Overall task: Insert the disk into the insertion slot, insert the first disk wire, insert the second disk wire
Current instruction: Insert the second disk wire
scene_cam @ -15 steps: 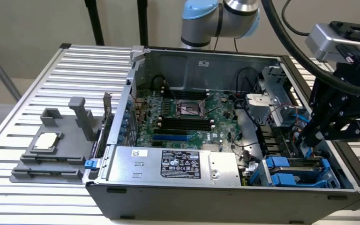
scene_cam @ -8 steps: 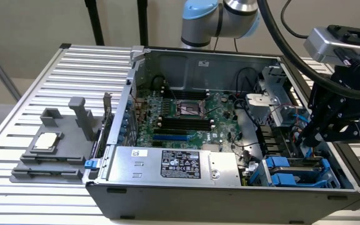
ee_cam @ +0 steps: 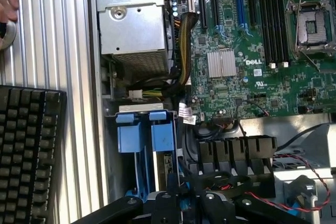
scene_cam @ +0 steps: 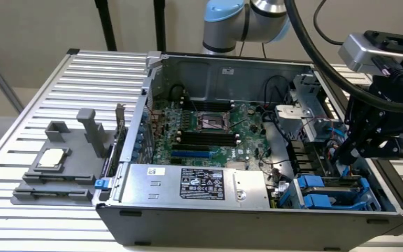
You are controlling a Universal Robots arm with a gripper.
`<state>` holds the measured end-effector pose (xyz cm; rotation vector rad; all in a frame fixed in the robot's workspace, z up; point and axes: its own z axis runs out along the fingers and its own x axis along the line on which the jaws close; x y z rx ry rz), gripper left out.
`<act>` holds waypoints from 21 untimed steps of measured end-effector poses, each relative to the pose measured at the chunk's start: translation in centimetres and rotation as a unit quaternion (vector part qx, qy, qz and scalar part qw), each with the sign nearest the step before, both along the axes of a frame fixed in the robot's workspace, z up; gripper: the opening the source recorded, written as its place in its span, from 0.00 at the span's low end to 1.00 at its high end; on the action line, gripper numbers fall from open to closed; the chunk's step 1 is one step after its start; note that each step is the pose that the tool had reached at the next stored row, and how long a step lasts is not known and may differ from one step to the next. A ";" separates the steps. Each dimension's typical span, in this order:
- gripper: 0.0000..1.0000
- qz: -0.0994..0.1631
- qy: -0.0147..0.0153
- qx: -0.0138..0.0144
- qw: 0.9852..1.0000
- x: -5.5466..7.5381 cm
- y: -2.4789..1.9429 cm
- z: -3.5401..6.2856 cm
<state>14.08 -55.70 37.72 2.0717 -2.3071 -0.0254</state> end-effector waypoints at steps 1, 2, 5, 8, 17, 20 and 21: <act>0.16 0.000 0.000 -0.001 1.000 0.0 0.03 -0.03; 0.16 0.000 0.000 -0.001 1.000 0.0 0.05 -0.06; 0.16 0.000 0.000 -0.002 1.000 0.0 0.06 -0.10; 0.16 0.000 -0.001 -0.001 1.000 -0.5 -0.04 -0.10; 0.16 0.000 -0.016 0.016 1.000 -1.4 -1.55 -0.29; 0.16 0.000 -0.022 0.025 0.999 -1.5 -2.16 -0.45; 0.16 0.000 -0.023 0.027 0.999 -1.6 -2.34 -0.57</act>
